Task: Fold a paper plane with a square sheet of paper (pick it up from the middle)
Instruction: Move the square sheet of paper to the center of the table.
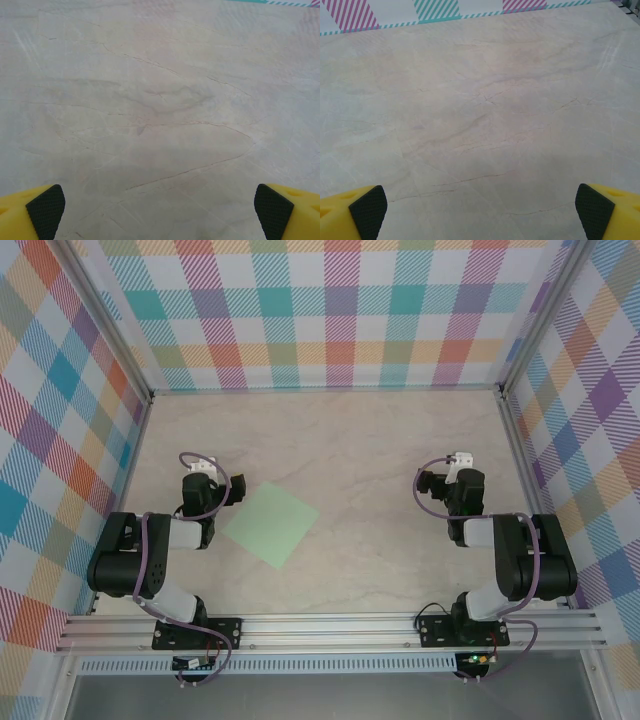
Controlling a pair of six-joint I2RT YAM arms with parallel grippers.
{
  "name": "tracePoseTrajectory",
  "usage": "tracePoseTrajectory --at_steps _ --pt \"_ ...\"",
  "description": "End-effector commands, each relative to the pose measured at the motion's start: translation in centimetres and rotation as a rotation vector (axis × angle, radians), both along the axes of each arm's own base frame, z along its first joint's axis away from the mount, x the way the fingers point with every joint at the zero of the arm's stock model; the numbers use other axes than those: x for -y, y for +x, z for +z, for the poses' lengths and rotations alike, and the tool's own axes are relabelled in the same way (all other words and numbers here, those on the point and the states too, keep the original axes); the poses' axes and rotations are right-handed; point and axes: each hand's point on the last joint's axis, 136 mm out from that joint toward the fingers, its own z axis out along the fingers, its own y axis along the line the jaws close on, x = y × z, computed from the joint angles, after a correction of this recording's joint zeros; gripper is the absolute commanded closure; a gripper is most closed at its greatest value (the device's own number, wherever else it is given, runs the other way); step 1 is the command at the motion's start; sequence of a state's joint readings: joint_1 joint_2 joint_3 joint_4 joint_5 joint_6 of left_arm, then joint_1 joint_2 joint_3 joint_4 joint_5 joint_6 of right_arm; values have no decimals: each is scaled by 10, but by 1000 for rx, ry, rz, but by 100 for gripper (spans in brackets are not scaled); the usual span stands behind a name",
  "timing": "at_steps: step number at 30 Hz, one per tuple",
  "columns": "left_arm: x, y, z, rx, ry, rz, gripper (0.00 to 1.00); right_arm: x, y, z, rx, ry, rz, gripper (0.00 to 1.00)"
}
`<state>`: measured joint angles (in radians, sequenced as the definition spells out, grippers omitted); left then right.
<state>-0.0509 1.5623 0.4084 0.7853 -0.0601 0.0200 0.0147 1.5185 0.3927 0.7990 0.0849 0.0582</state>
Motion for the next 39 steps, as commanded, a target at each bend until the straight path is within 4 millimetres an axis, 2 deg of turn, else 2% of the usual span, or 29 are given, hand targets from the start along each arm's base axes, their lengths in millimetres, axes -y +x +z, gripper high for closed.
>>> tracePoseTrajectory --at_steps 1,24,27,34,37,39 --pt "6 7 8 28 6 -23 0 -1 5 8 27 -11 18 0" --pt "6 6 8 29 6 -26 0 -1 6 8 27 -9 18 0" --pt "5 6 14 38 6 -19 1 -1 6 9 34 -10 17 2" --pt "-16 -6 52 -62 -56 148 0 22 -6 46 -7 1 -134 0" --pt "-12 -13 61 -137 -173 206 0 30 -13 57 -130 96 -239 0" --pt "-11 -21 57 -236 -238 266 0 36 -19 59 -263 177 -348 0"
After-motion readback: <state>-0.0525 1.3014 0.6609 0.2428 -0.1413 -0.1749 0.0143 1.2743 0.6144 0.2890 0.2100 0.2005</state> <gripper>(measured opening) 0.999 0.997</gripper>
